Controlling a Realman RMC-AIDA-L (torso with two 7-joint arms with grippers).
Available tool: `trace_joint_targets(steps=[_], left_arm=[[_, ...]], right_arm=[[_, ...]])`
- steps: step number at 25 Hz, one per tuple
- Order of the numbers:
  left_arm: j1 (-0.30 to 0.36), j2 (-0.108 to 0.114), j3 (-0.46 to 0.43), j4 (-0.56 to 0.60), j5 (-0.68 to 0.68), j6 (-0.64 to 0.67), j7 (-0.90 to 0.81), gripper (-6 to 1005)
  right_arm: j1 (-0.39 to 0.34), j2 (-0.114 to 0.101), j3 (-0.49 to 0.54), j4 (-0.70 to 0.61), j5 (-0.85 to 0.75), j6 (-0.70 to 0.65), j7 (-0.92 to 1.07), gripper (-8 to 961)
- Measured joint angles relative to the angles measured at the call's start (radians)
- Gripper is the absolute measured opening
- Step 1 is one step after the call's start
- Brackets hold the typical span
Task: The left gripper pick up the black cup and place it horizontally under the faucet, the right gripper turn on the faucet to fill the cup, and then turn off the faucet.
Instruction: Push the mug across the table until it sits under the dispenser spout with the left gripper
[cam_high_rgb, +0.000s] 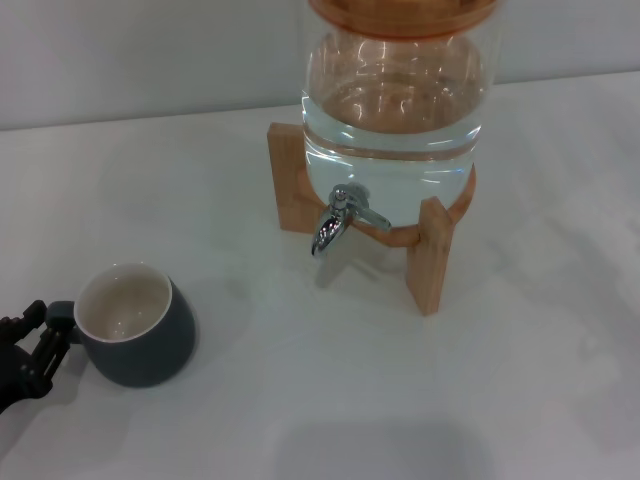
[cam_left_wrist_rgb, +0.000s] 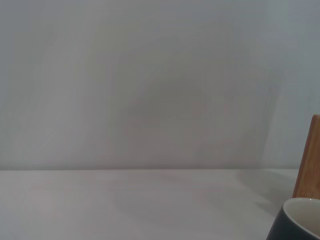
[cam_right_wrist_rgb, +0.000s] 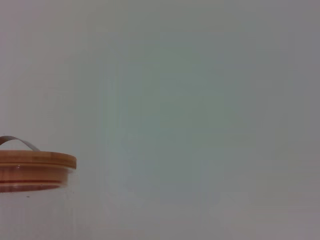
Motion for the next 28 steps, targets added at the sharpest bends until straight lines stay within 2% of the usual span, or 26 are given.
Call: trace_joint_targets(steps=[4, 12, 18, 23, 28], left_arm=[[-0.003, 0.0, -0.001, 0.0, 0.0, -0.002, 0.0, 360], [-0.014, 0.001, 0.006, 0.003, 0.004, -0.015, 0.001, 323], [-0.016, 0.0, 0.007, 0.003, 0.01, -0.014, 0.003, 207], [-0.025, 0.0, 0.009, 0.003, 0.011, 0.004, 0.014, 162], [-0.045, -0.001, 0.009, 0.003, 0.008, 0.033, 0.03, 161]], right_arm=[[0.004, 0.0, 0.0, 0.0, 0.0, -0.001, 0.0, 822], [0.014, 0.0, 0.002, 0.0, 0.0, -0.016, 0.0, 822], [0.023, 0.0, 0.003, 0.0, 0.0, -0.03, 0.0, 819], [0.027, -0.002, 0.001, 0.0, 0.0, -0.04, -0.002, 818], [0.029, -0.002, 0.0, 0.0, 0.0, -0.041, -0.002, 818]])
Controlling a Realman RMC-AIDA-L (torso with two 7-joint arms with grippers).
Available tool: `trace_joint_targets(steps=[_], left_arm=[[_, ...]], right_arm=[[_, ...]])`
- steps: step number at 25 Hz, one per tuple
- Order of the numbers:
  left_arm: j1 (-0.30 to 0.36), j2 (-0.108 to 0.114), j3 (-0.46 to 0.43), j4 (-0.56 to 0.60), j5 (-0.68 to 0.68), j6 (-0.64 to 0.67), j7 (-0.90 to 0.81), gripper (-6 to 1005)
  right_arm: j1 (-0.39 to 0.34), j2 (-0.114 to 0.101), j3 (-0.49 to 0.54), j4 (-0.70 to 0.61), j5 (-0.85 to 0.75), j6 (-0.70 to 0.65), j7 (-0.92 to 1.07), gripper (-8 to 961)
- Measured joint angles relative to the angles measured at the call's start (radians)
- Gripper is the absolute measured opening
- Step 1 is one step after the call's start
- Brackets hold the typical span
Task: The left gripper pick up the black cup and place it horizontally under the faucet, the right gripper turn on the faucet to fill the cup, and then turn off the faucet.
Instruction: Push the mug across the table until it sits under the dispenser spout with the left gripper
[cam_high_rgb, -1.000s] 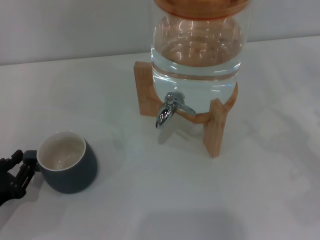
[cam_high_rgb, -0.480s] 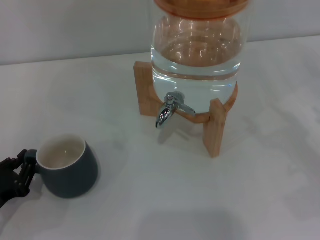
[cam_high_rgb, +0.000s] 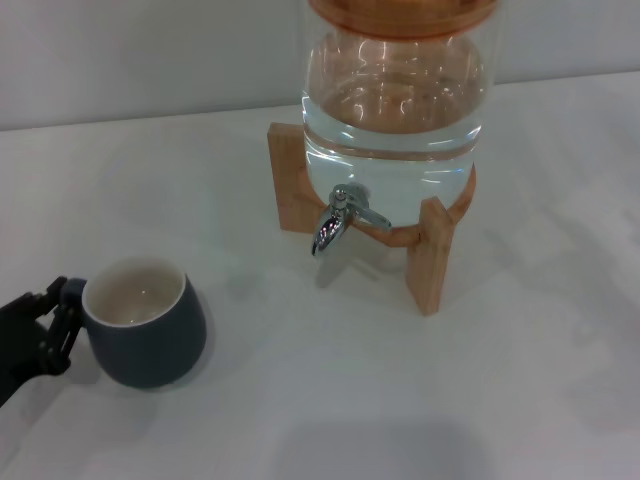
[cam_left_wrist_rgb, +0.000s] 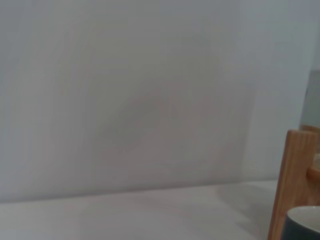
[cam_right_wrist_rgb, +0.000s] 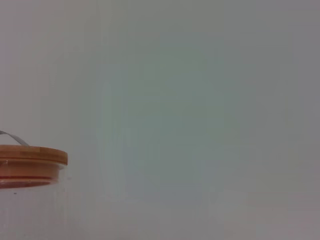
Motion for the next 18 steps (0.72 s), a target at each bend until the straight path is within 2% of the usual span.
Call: trace_joint_targets(steps=[8, 14, 18], left_arm=[[-0.066, -0.002, 0.0, 0.021, 0.028, -0.005, 0.033, 161], [-0.132, -0.003, 0.0, 0.075, 0.089, -0.086, 0.05, 160], [-0.15, -0.003, 0.0, 0.118, 0.096, -0.143, 0.077, 159]], right_arm=[[0.008, 0.0, -0.006, 0.0, 0.0, 0.004, 0.0, 819], [0.013, 0.001, -0.02, 0.0, 0.001, 0.013, 0.001, 819], [0.014, 0.002, -0.026, 0.0, 0.001, 0.02, 0.001, 819]])
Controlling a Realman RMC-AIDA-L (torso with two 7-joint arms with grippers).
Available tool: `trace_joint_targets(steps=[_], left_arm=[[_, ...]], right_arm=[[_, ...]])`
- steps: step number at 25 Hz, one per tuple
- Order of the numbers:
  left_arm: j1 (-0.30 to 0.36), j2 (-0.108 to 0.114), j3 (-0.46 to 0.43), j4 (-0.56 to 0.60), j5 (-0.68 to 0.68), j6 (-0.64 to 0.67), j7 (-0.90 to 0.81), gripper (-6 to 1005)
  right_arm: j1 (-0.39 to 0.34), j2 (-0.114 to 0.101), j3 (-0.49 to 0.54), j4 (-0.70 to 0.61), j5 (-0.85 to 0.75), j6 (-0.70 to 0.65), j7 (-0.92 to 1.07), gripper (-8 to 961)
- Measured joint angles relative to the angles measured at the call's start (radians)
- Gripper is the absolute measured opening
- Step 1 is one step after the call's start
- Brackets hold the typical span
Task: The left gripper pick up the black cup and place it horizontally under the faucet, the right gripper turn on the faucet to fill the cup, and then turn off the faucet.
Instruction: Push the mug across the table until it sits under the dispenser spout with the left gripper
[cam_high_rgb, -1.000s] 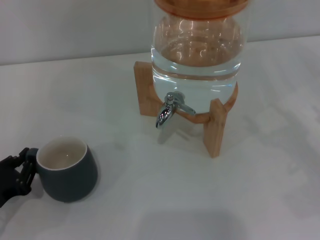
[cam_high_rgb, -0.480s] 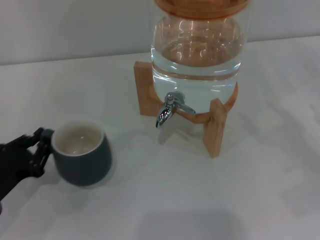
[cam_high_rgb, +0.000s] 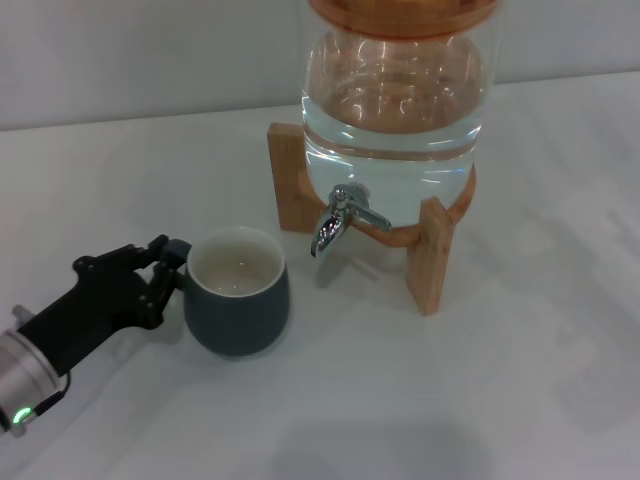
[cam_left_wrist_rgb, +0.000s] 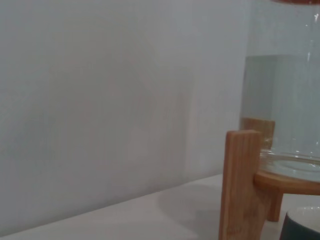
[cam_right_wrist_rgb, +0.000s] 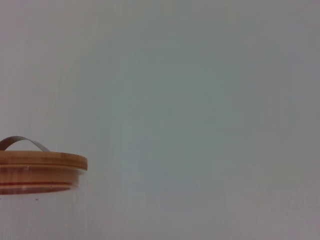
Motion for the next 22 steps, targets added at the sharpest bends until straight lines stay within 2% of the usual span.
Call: trace_joint_targets(steps=[11, 22], left_arm=[[-0.064, 0.0, 0.0, 0.11, 0.047, -0.144, 0.061, 158], [-0.092, -0.001, -0.007, 0.172, 0.044, -0.206, 0.11, 157]], right_arm=[[0.0, 0.0, 0.001, 0.01, -0.001, 0.004, 0.0, 818], [0.004, 0.0, 0.001, 0.012, -0.001, 0.003, -0.005, 819]])
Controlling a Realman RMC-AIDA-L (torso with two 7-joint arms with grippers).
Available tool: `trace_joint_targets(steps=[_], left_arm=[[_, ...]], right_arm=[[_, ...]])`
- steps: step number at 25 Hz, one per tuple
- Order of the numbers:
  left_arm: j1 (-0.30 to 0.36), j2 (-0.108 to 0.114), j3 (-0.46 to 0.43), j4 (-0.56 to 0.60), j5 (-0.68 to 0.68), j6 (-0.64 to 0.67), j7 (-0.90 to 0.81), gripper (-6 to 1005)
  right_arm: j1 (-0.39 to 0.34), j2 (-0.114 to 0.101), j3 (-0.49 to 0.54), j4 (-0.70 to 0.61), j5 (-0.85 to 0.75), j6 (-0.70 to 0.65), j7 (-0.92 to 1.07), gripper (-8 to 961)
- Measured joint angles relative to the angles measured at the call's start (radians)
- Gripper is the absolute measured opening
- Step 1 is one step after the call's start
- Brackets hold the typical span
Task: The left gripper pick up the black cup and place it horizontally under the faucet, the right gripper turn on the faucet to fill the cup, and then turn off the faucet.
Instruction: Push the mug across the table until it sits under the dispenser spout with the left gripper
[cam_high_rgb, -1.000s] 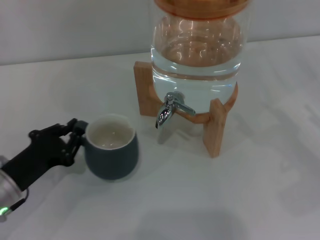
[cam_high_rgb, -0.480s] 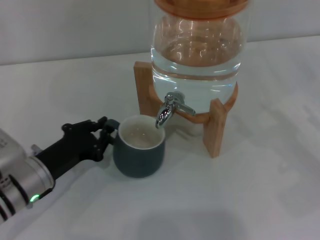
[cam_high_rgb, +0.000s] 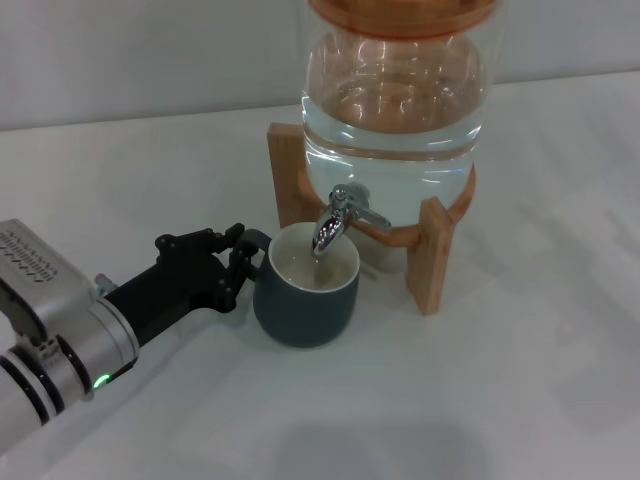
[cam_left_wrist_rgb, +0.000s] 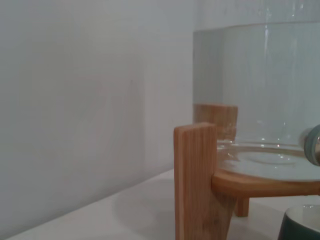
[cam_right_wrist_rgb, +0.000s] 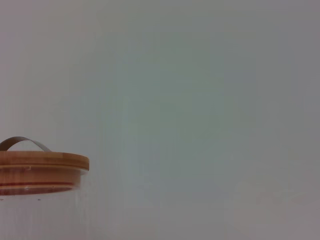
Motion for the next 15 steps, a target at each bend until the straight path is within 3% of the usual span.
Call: trace_joint_targets(steps=[15], left_arm=[[-0.002, -0.001, 0.001, 0.047, 0.001, -0.065, 0.042, 146]], right_arm=[[0.004, 0.0, 0.0, 0.01, 0.0, -0.007, -0.003, 818]])
